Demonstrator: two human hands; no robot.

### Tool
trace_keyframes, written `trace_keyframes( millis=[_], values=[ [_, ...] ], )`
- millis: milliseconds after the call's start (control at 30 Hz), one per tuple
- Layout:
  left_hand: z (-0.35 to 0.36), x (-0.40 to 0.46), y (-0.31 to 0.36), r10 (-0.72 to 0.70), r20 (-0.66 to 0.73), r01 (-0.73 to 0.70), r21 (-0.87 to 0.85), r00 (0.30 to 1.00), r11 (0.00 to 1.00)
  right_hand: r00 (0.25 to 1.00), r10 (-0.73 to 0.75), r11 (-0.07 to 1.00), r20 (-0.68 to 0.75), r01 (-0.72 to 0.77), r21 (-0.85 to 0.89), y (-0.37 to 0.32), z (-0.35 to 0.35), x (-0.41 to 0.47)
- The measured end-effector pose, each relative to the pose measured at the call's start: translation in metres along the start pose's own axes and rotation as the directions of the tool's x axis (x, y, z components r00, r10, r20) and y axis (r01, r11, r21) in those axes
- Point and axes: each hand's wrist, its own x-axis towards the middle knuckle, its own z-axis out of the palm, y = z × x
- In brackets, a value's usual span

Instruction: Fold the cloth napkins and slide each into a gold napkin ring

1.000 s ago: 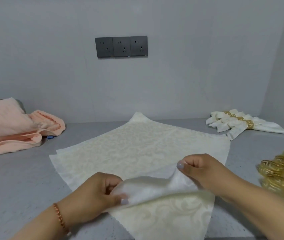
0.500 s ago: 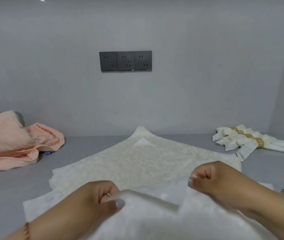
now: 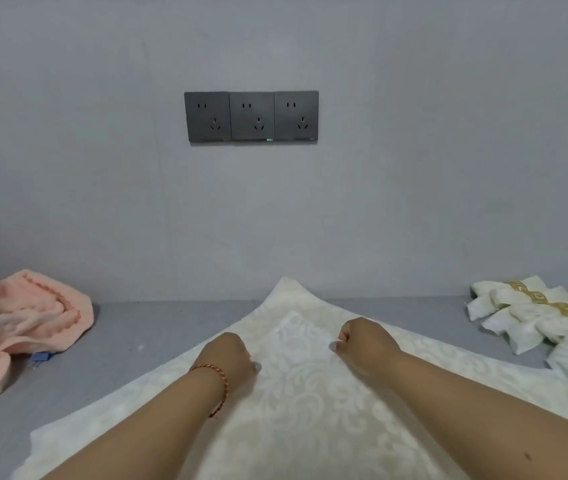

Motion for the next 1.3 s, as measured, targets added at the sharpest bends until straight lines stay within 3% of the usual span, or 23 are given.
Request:
trace_keyframes(
  millis=[133,567,800,1000,1167,1300],
  values=[
    [0.013,0.027,-0.006,-0.082,-0.056,0.081,-0.028,0.995,0.996,1.000,0.015,0.999,0.003,-0.015,-0.048,0.000,0.014,0.023],
    [0.015,0.052,-0.005,-0.155,-0.039,0.155,-0.019,0.987,0.988,0.997,0.007,0.993,-0.080,-0.017,-0.117,0.004,0.022,0.041],
    [0.009,0.057,0.019,-0.109,0.026,0.103,0.176,0.994,0.979,0.998,0.036,0.995,-0.055,-0.042,-0.095,0.005,0.025,0.049],
    [0.025,0.073,0.024,-0.120,0.060,0.125,-0.082,0.991,0.989,0.996,0.025,0.993,0.084,-0.015,-0.120,-0.002,0.023,0.056],
    [0.035,0.071,0.011,0.017,-0.099,-0.036,-0.186,0.995,0.982,0.997,-0.048,0.977,0.059,0.035,0.212,0.012,0.026,0.059],
    [0.035,0.072,0.006,0.132,-0.122,-0.175,-0.480,0.984,0.860,0.994,-0.101,0.834,0.043,0.061,0.548,0.015,0.023,0.053]
  ],
)
